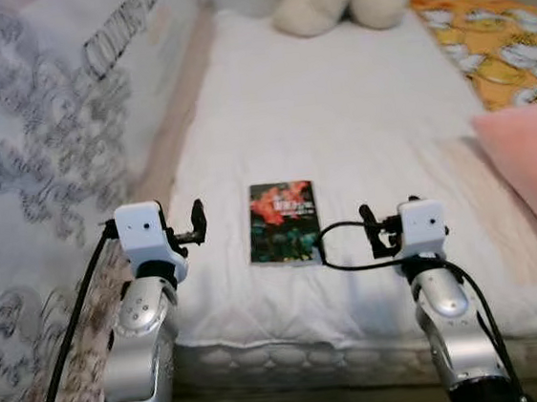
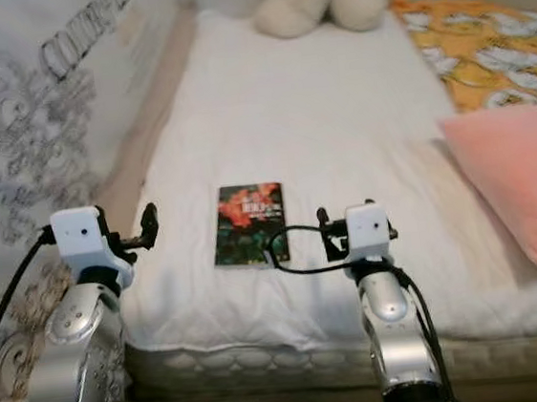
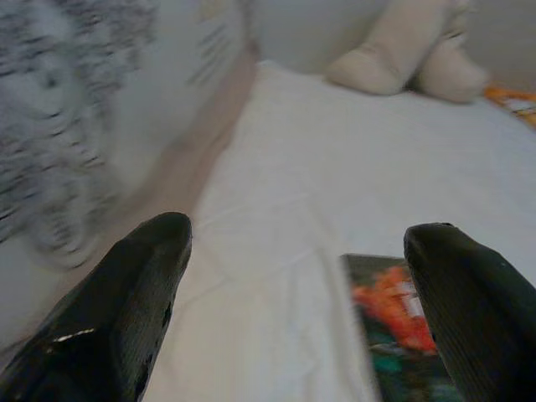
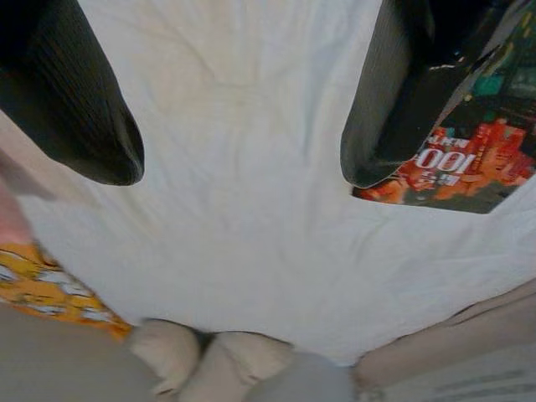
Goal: Clean up the room
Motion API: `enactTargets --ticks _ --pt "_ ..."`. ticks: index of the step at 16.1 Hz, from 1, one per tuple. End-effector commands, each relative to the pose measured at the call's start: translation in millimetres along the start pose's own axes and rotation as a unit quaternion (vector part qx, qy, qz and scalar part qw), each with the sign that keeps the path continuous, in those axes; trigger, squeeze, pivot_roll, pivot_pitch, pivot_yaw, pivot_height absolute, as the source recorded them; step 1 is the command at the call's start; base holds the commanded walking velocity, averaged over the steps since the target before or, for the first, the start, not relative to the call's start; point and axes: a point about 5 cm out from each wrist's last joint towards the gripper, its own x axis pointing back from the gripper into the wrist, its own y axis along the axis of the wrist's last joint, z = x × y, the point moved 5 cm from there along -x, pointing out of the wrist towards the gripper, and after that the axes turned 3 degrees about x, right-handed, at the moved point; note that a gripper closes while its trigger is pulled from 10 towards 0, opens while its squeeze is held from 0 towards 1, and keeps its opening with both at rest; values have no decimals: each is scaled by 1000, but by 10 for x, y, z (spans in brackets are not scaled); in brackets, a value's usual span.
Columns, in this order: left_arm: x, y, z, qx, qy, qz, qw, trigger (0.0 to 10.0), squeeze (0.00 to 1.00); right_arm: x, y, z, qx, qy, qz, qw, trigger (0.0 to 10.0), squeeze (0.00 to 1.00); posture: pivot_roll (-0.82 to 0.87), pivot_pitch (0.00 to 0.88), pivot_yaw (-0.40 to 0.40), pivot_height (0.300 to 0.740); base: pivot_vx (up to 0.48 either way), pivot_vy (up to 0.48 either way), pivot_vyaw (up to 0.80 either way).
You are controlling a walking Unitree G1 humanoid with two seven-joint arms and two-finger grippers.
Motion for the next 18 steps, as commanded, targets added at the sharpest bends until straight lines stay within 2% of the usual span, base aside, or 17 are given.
enactTargets --ticks 1,3,5,6,9,13,16,17,18 --pt "-22 -6 -43 5 -10 -6 1000 10000 0 3 89 -23 -5 -8 -9 1000 10000 0 -45 0 25 736 0 -480 0" --pt "33 -62 -48 -3 9 -12 1000 10000 0 19 82 -57 10 -9 -10 1000 10000 0 -60 0 33 736 0 -480 0" --pt "38 -90 5 -2 26 -15 1000 10000 0 -4 81 -151 35 -36 -8 999 10000 0 -64 0 35 736 0 -472 0" --pt "28 -103 59 3 40 -16 999 10000 0 -17 136 -113 14 -19 -19 1000 10000 1000 -72 0 36 736 0 -469 0" --pt "-16 -34 9 1 30 -32 999 10000 0 -50 158 -112 -1 -14 -22 1000 10000 1000 -75 0 42 736 0 -469 0" --pt "-109 46 -71 -9 -2 -45 999 10000 0 -89 219 -69 14 -13 -38 999 10000 1000 -74 0 48 736 0 -468 0" --pt "-106 11 -103 -3 -3 -43 999 10000 0 -97 220 -49 17 -10 -39 999 10000 1000 -80 0 50 736 0 -461 0" --pt "-86 -13 -110 -1 -4 -41 999 10000 0 -92 204 -52 4 -10 -36 999 10000 1000 -81 0 50 736 0 -461 0" --pt "-44 -68 -78 -4 -2 -35 999 10000 0 -57 122 -94 -34 -17 -20 999 10000 1000 -81 0 49 736 0 -458 0"
